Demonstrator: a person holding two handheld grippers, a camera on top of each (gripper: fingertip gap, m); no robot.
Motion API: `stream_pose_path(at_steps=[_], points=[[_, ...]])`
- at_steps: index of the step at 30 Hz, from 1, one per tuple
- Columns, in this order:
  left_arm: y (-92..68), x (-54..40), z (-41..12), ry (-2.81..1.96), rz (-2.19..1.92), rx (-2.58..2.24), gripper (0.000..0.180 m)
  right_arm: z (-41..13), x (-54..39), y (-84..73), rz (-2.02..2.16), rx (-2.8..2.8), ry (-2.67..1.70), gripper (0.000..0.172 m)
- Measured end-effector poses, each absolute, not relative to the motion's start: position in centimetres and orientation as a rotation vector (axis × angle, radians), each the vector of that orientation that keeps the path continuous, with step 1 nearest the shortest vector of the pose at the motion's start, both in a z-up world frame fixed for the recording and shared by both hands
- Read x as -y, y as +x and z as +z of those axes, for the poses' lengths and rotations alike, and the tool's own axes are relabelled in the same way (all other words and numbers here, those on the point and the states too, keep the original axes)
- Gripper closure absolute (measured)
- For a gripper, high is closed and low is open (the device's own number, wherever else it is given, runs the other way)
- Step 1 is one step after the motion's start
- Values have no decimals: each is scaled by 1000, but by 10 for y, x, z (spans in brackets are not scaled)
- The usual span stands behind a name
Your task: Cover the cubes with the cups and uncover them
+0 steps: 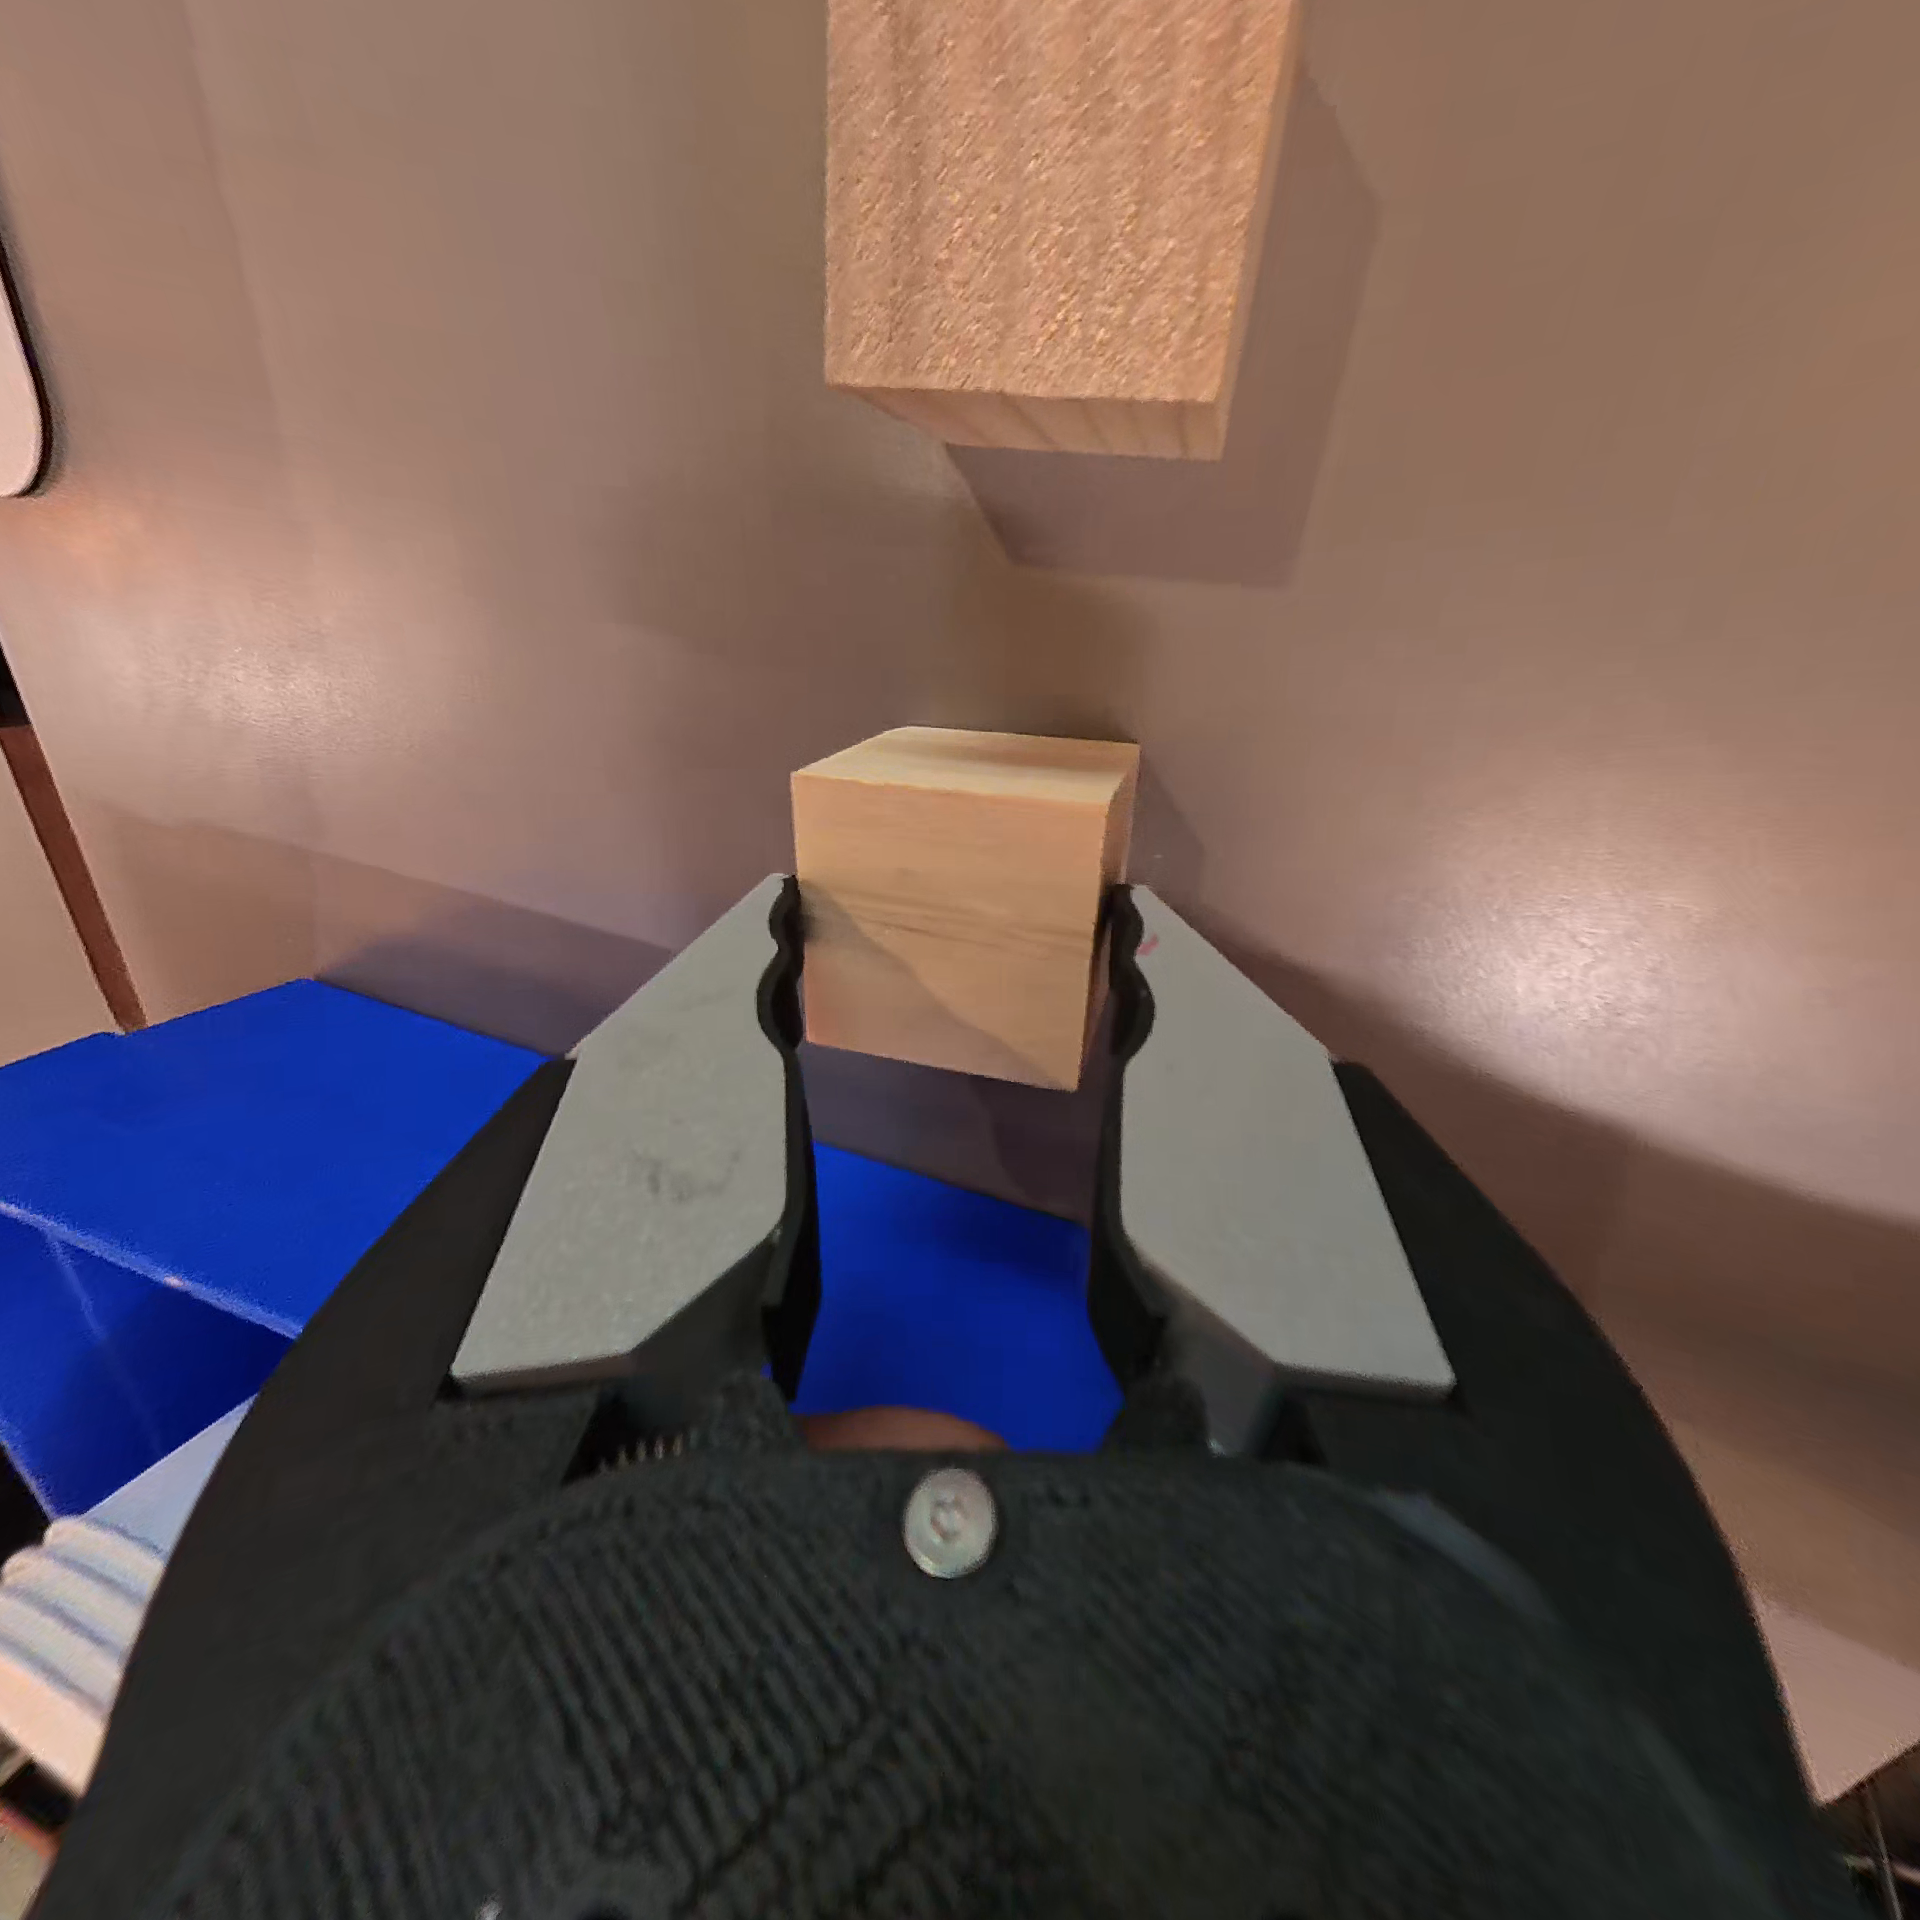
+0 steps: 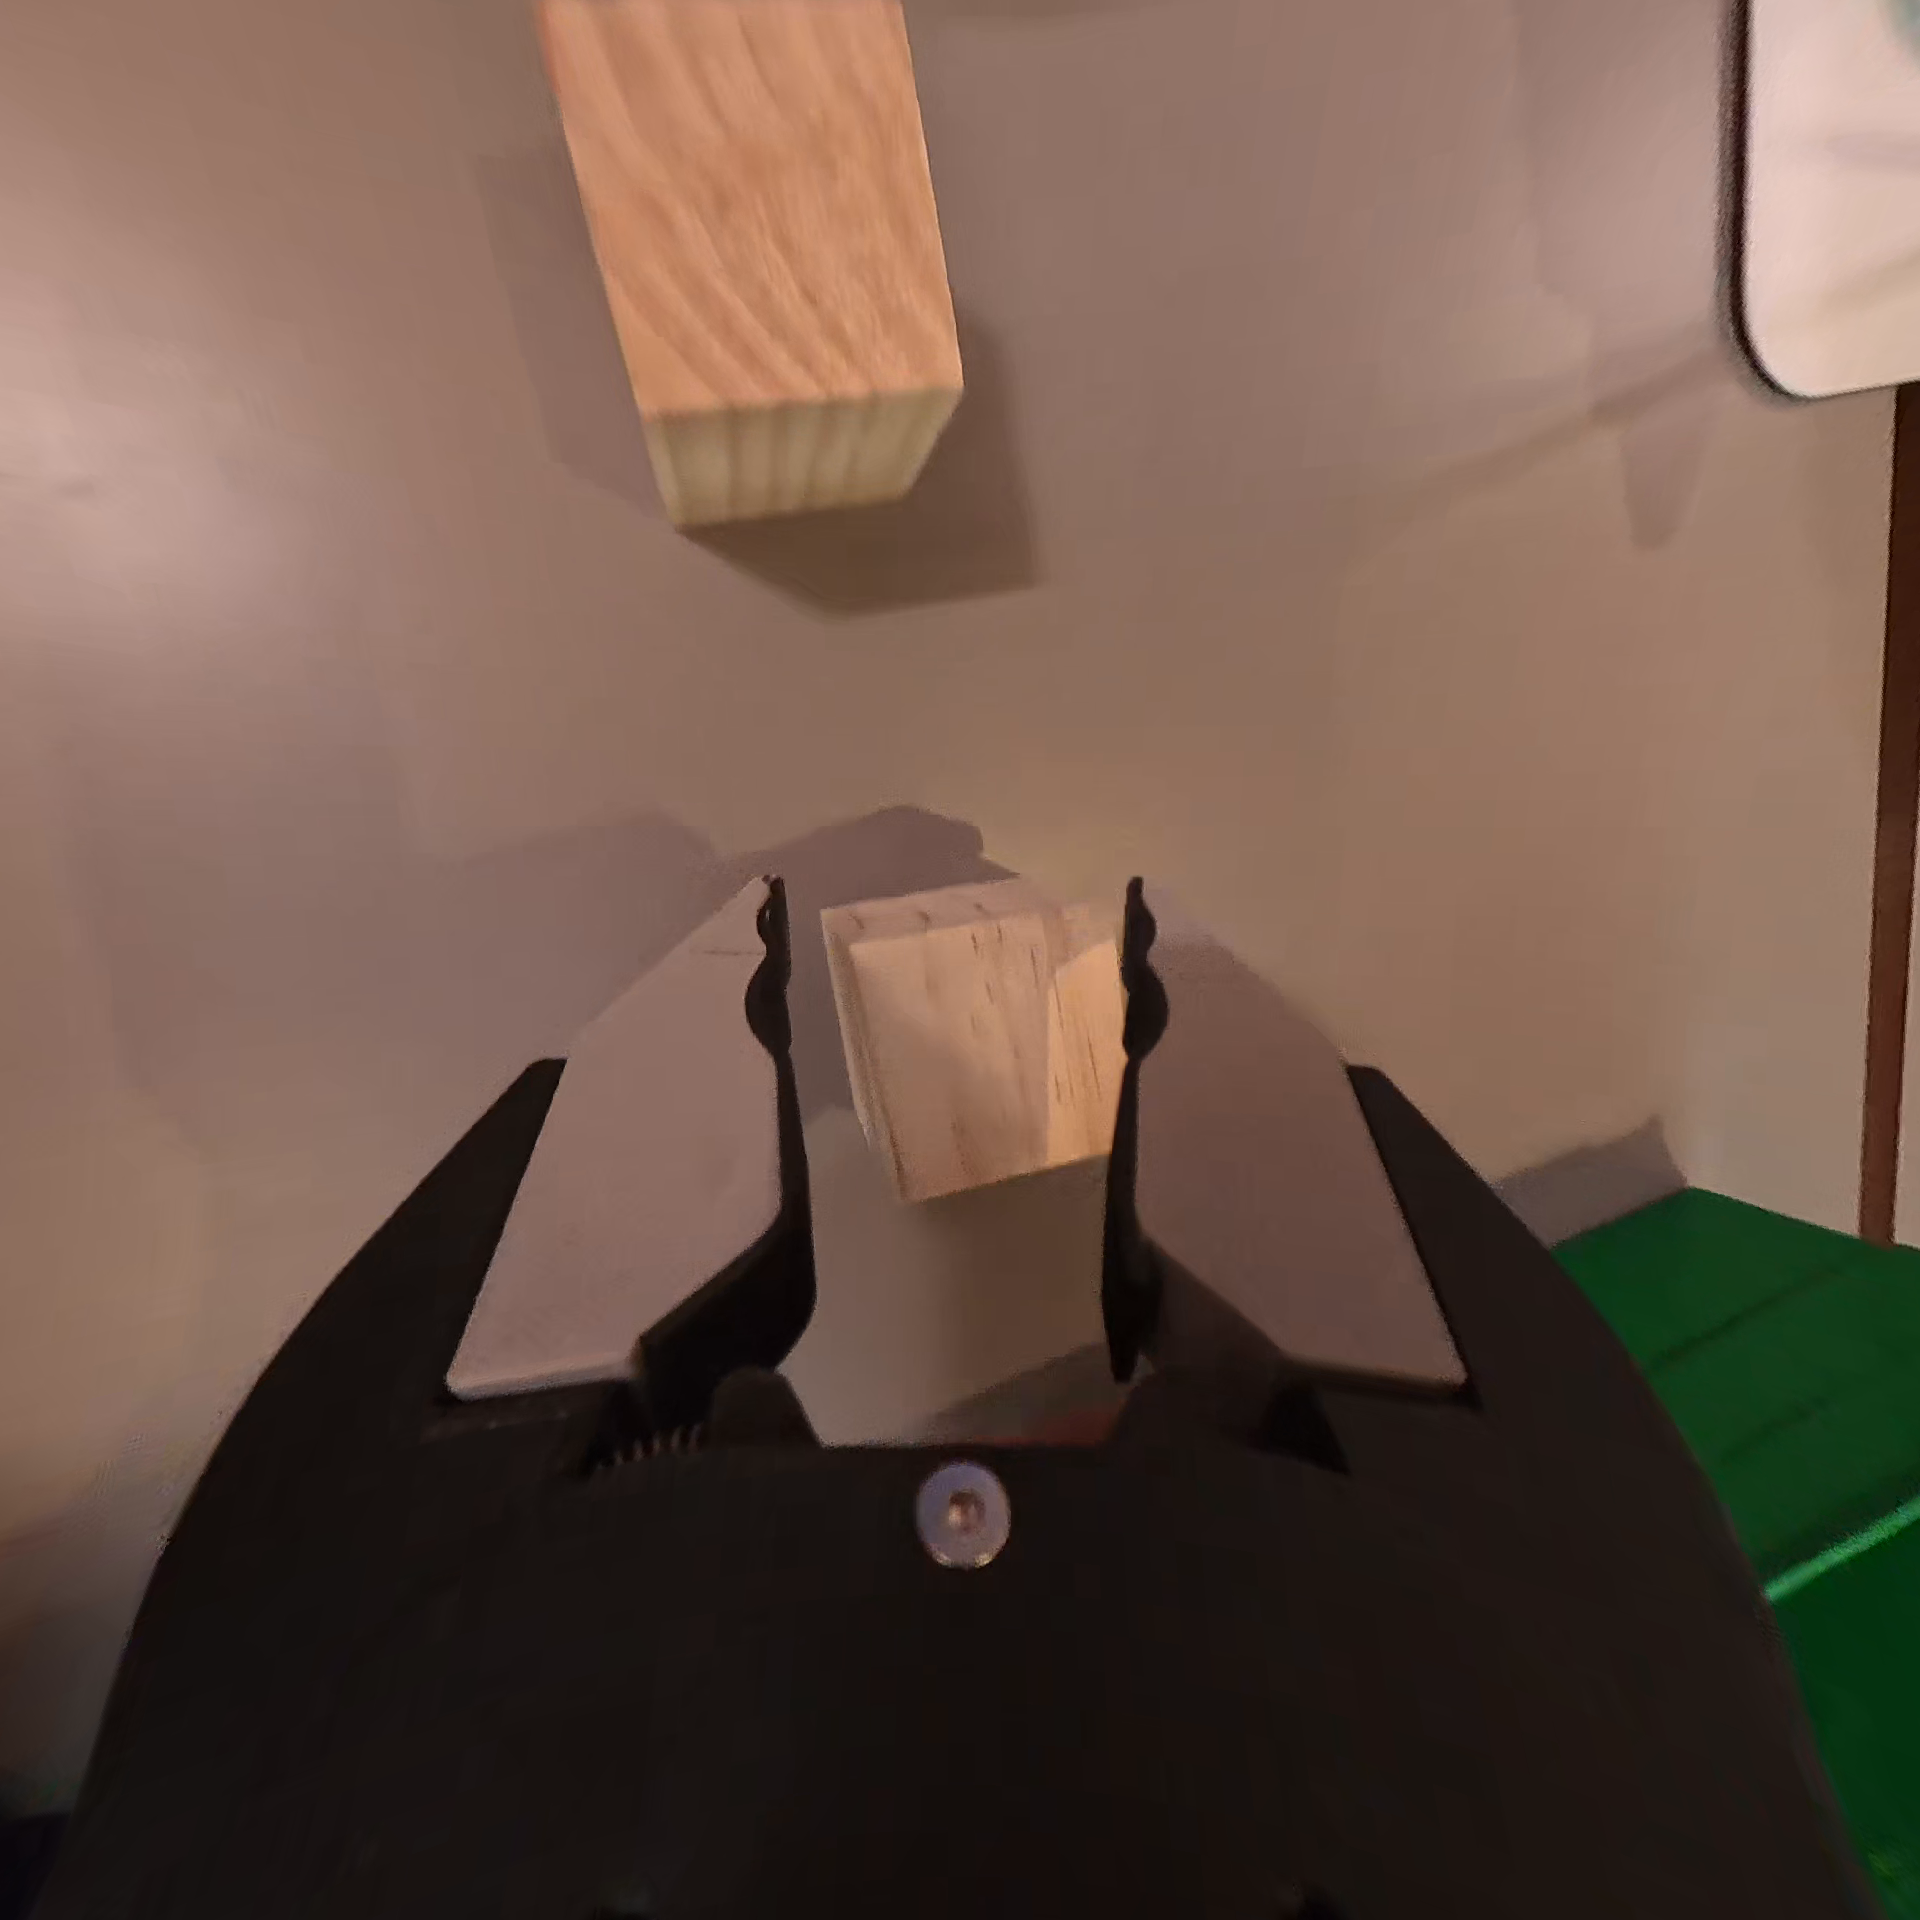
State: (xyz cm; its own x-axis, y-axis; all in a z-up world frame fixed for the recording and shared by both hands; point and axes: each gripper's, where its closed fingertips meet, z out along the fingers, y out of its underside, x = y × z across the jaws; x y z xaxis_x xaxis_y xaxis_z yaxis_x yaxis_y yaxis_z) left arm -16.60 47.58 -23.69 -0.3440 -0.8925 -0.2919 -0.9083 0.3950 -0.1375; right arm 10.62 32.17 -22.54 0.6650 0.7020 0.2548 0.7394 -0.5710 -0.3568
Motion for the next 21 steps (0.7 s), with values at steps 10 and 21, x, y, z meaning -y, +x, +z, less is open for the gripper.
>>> stream_pose_path(at_steps=[10, 21], points=[[-169, -470, -237, -1568, 48, -2366, 113, -235, -307, 134, -96, 1198, -2588, 117], [-168, -470, -237, -1543, 51, -2353, 118, -199, -326, 68, 109, 1221, -2341, 112]])
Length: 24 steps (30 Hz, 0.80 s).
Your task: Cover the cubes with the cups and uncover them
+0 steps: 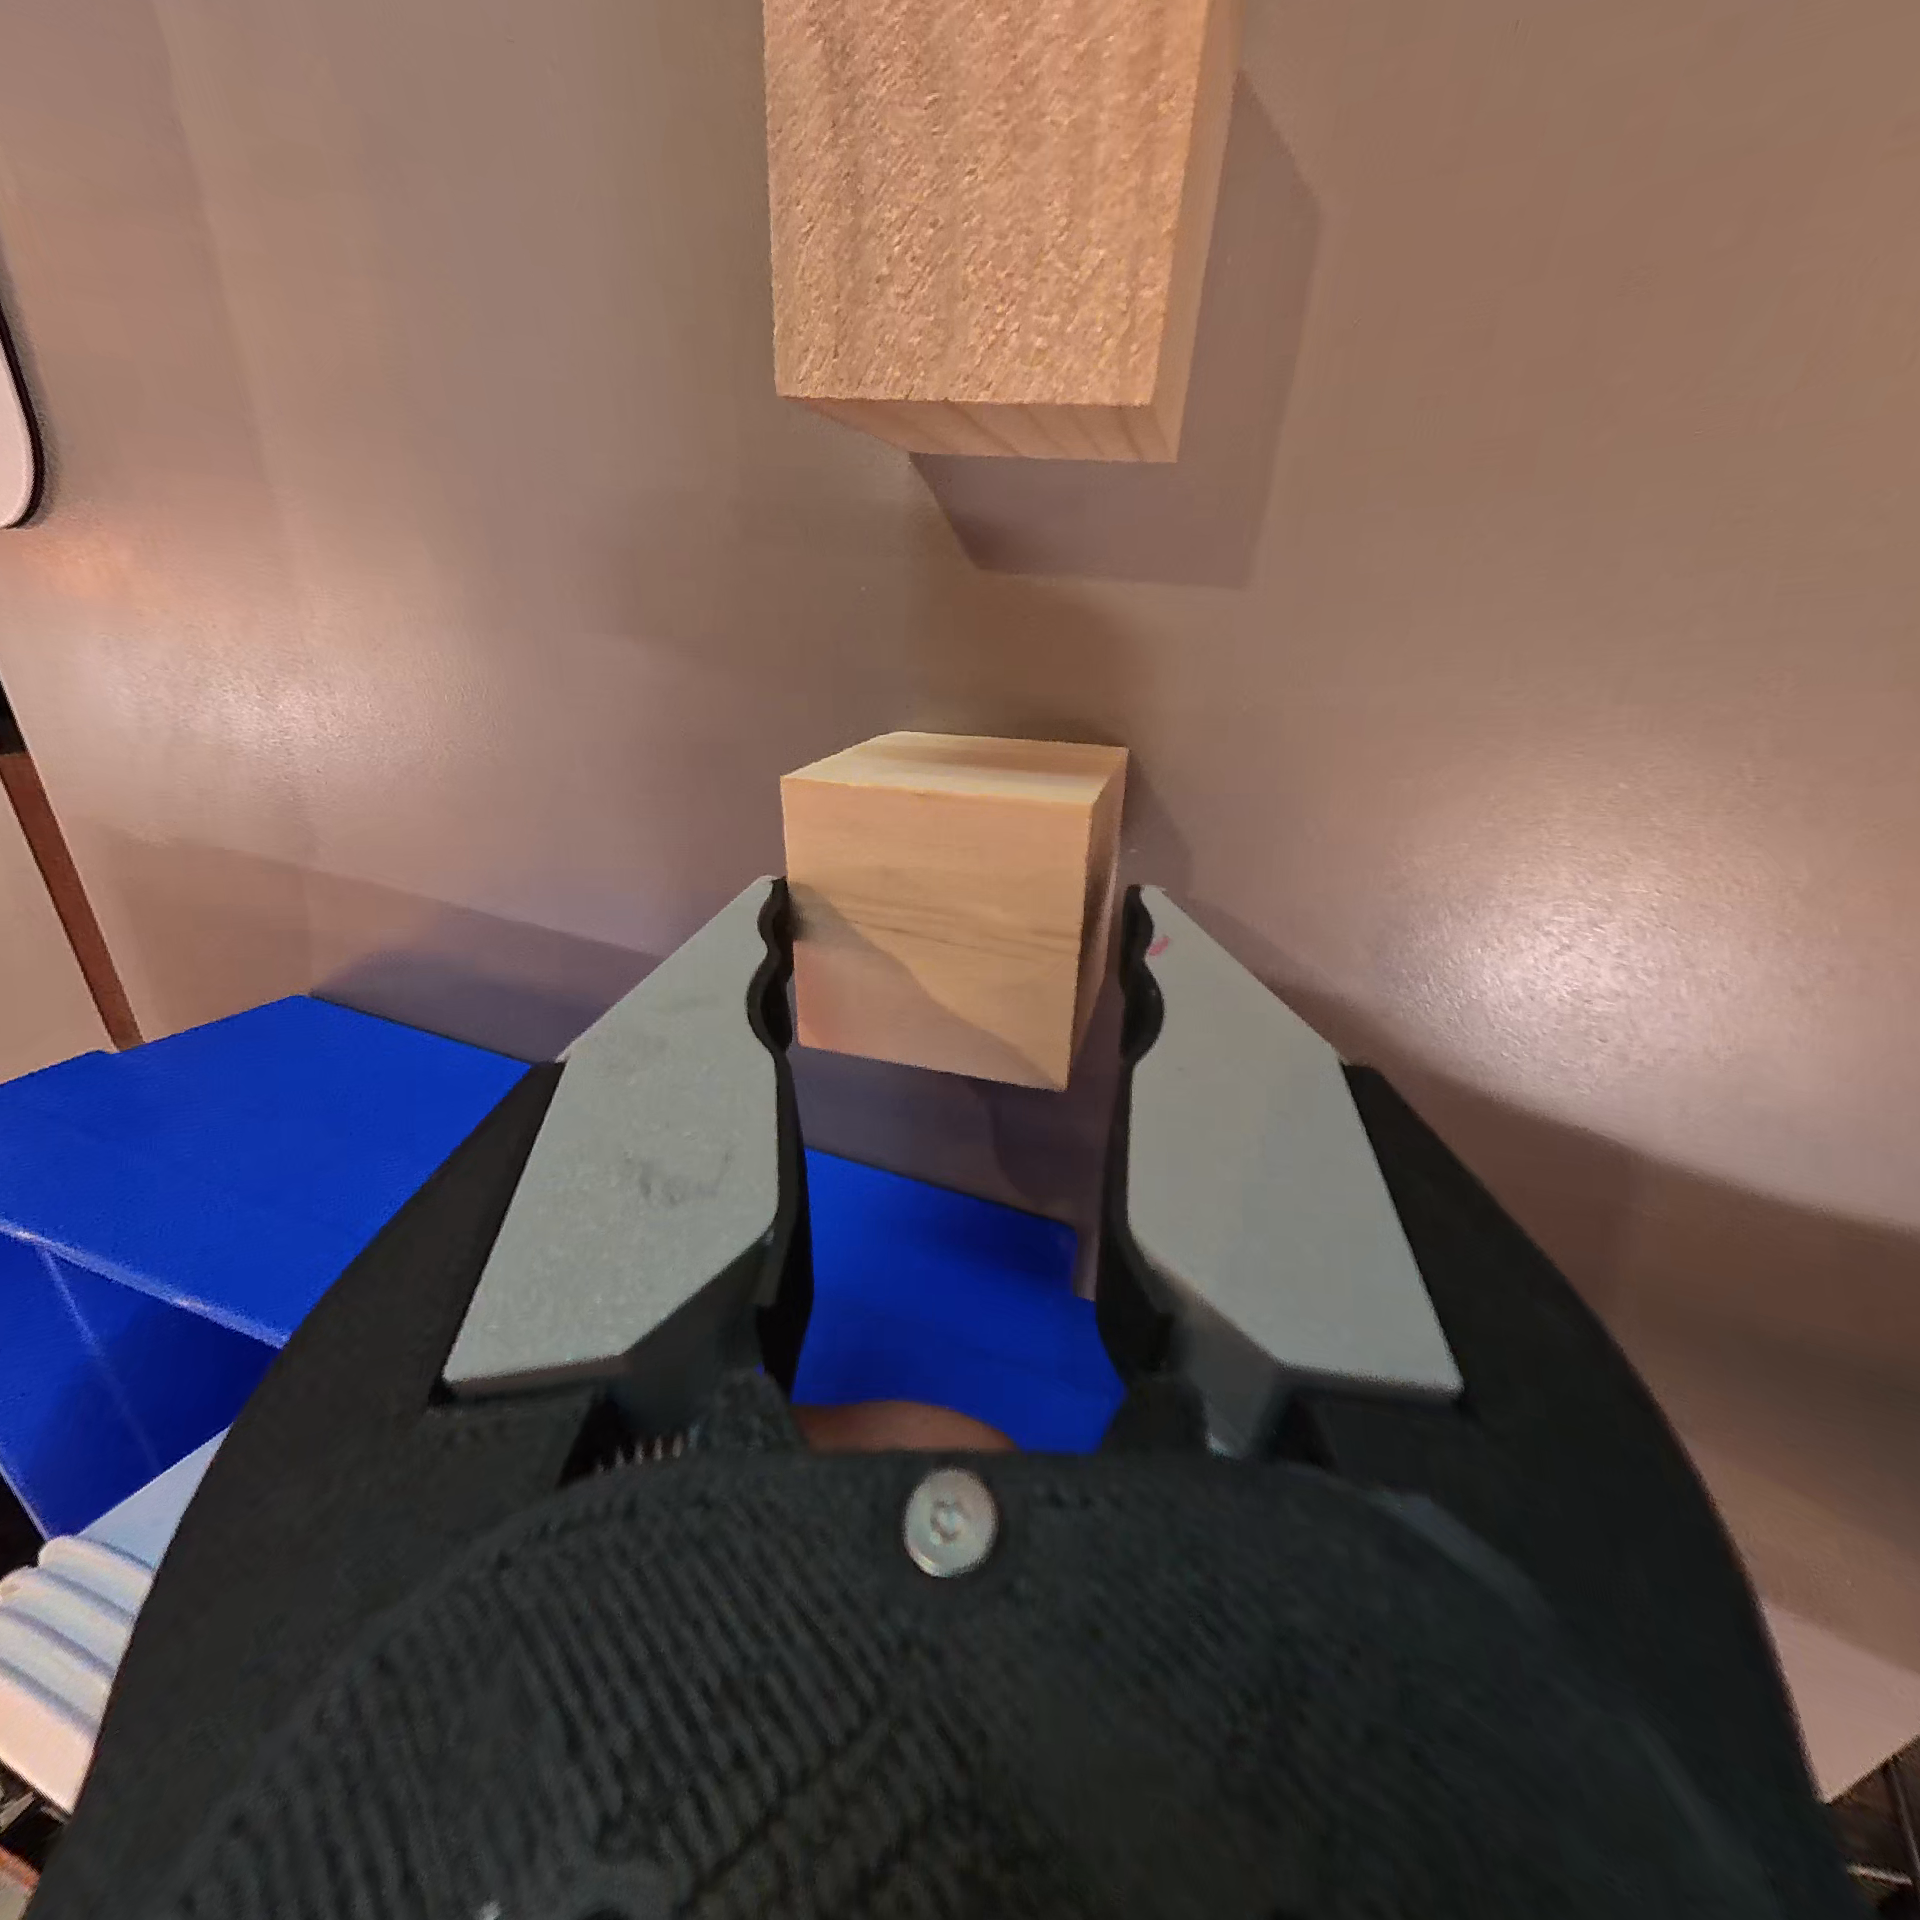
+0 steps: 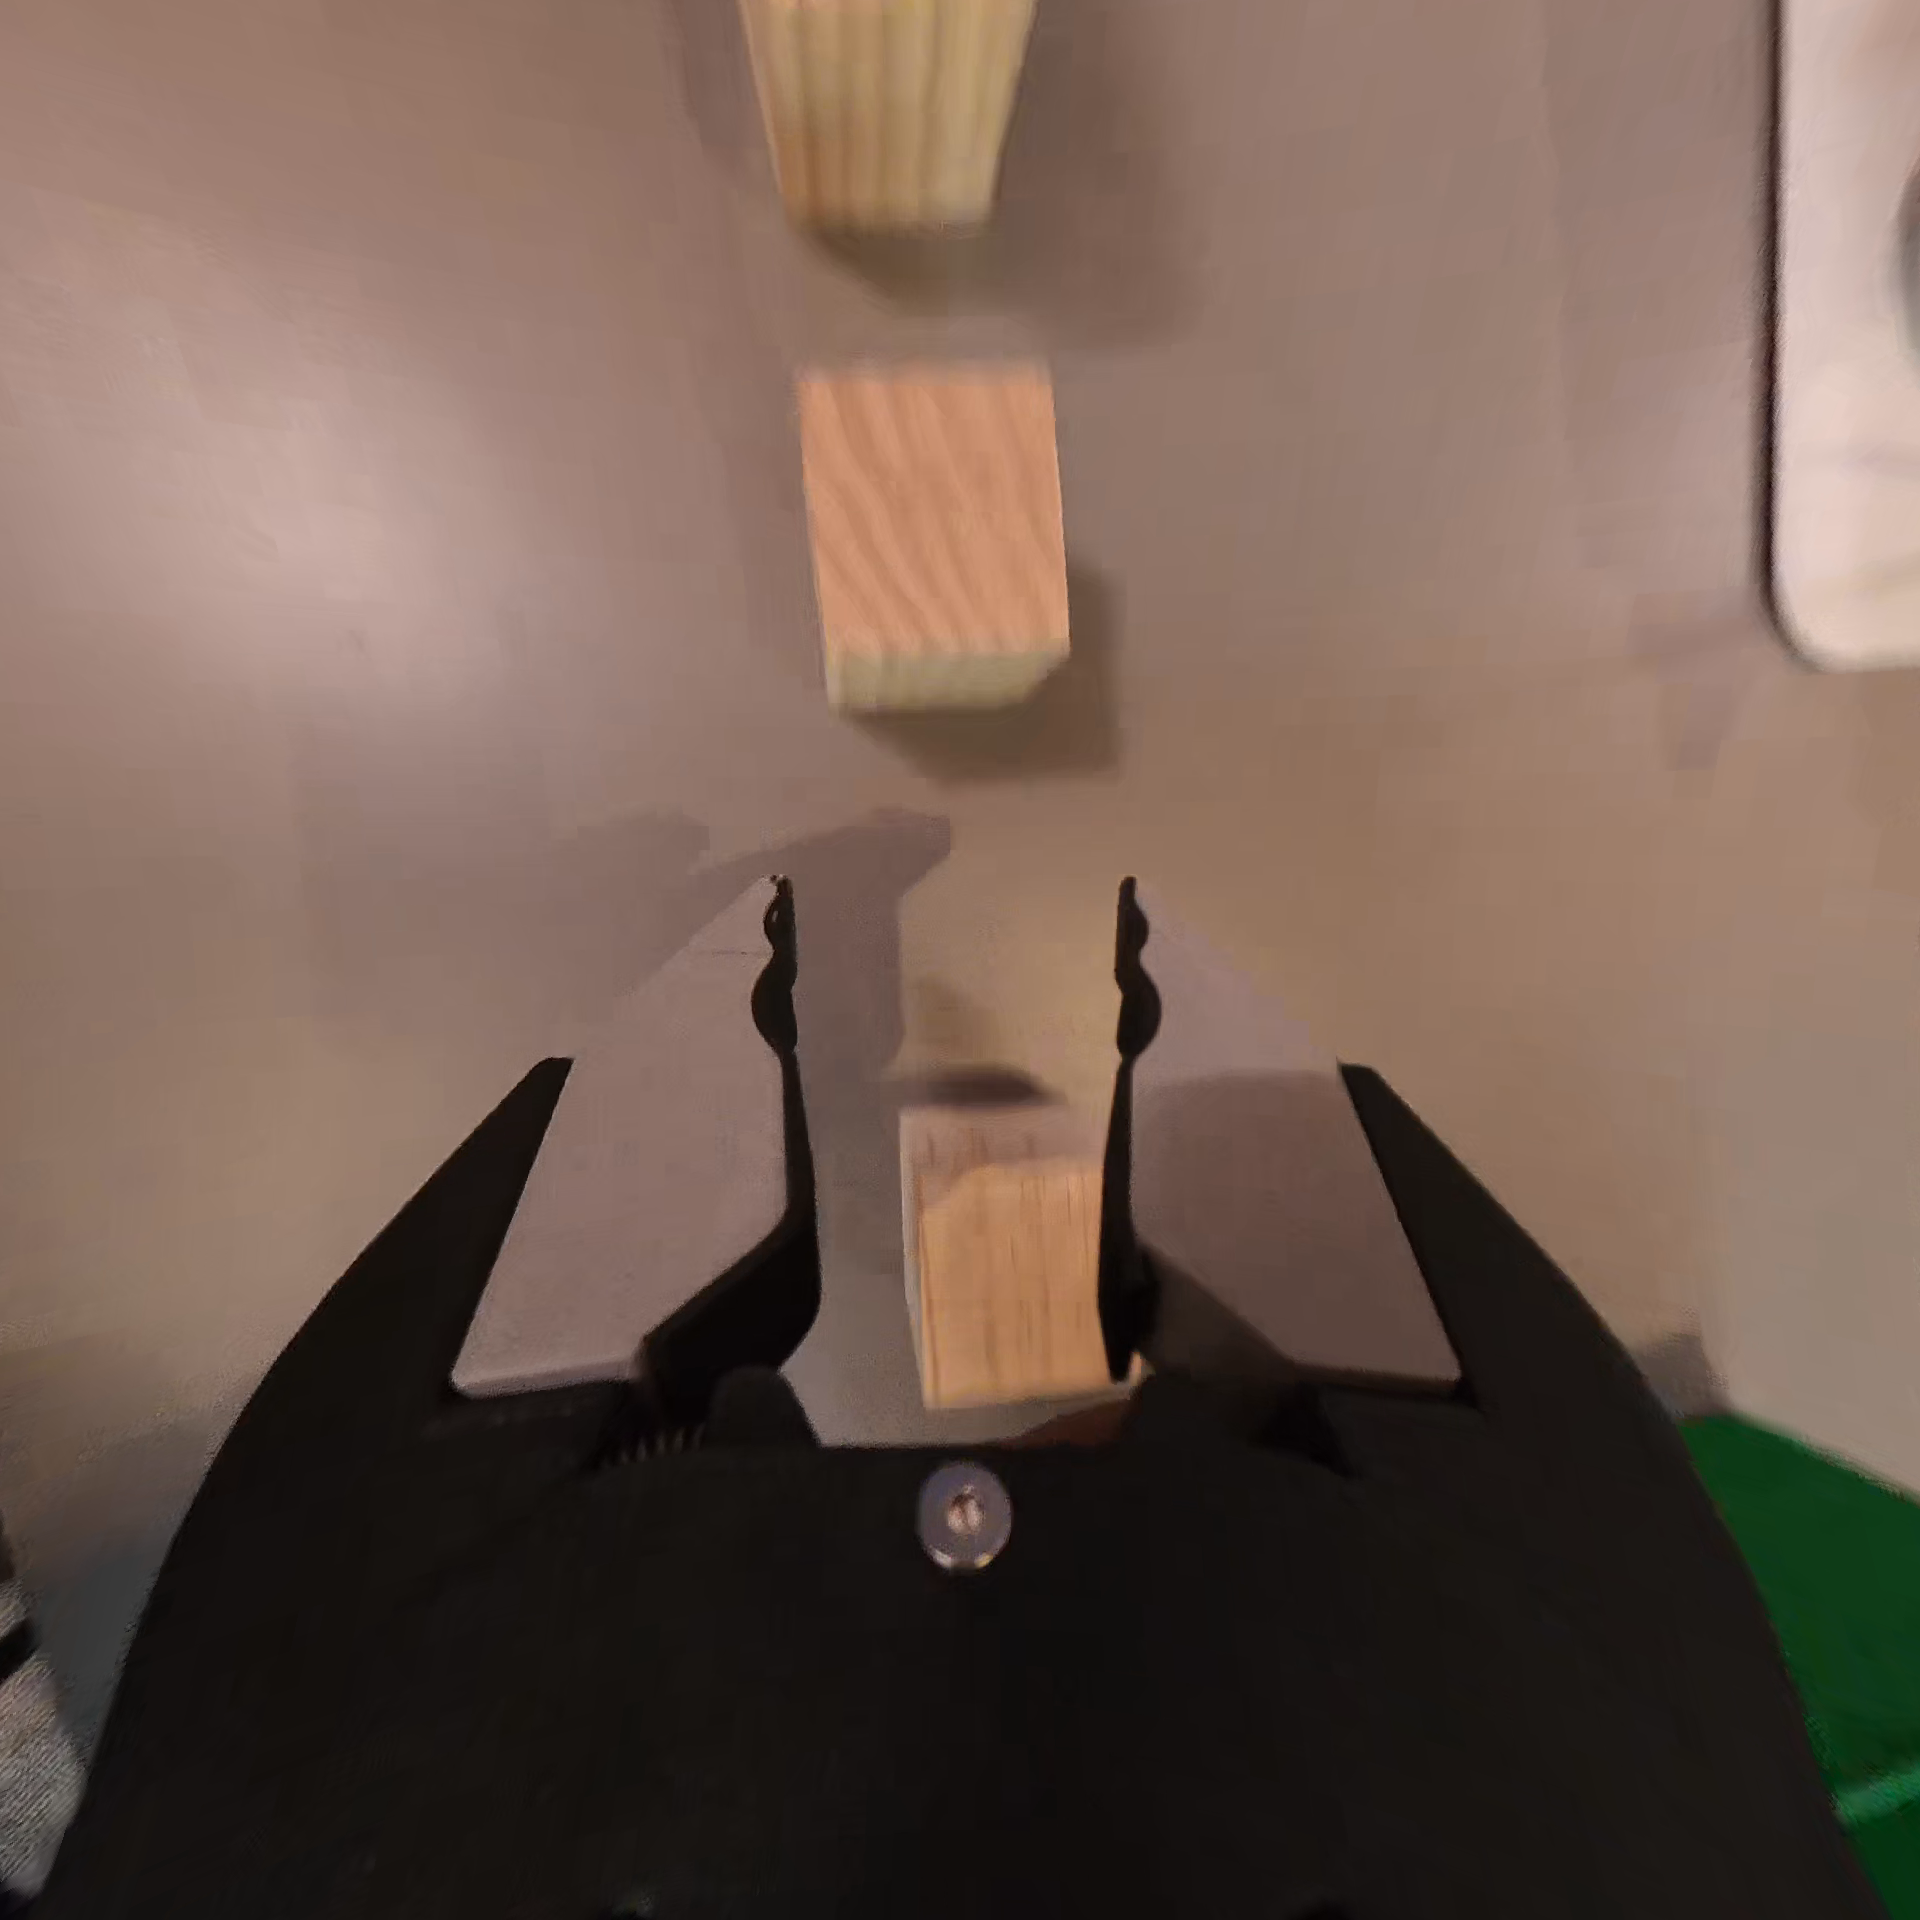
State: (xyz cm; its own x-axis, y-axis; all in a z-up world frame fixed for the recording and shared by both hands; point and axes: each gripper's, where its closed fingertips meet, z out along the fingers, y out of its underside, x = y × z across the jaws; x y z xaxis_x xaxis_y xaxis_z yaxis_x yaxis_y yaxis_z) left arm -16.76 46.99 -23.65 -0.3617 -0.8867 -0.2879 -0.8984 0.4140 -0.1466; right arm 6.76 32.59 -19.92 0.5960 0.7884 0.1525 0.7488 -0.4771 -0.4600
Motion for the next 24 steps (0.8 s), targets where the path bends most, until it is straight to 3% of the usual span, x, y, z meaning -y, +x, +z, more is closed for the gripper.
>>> stream_pose_path(at_steps=[13, 21, 24], points=[[-166, -466, -231, -1511, -6, -2343, 124, -239, -364, 19, 120, 1329, -2398, 115], [-133, -444, -199, -1419, -165, -2294, 121, -238, -356, 42, 133, 1262, -2398, 116], [-110, -434, -208, -1374, -132, -2323, 111, -236, -356, 40, 150, 1242, -2379, 115]])
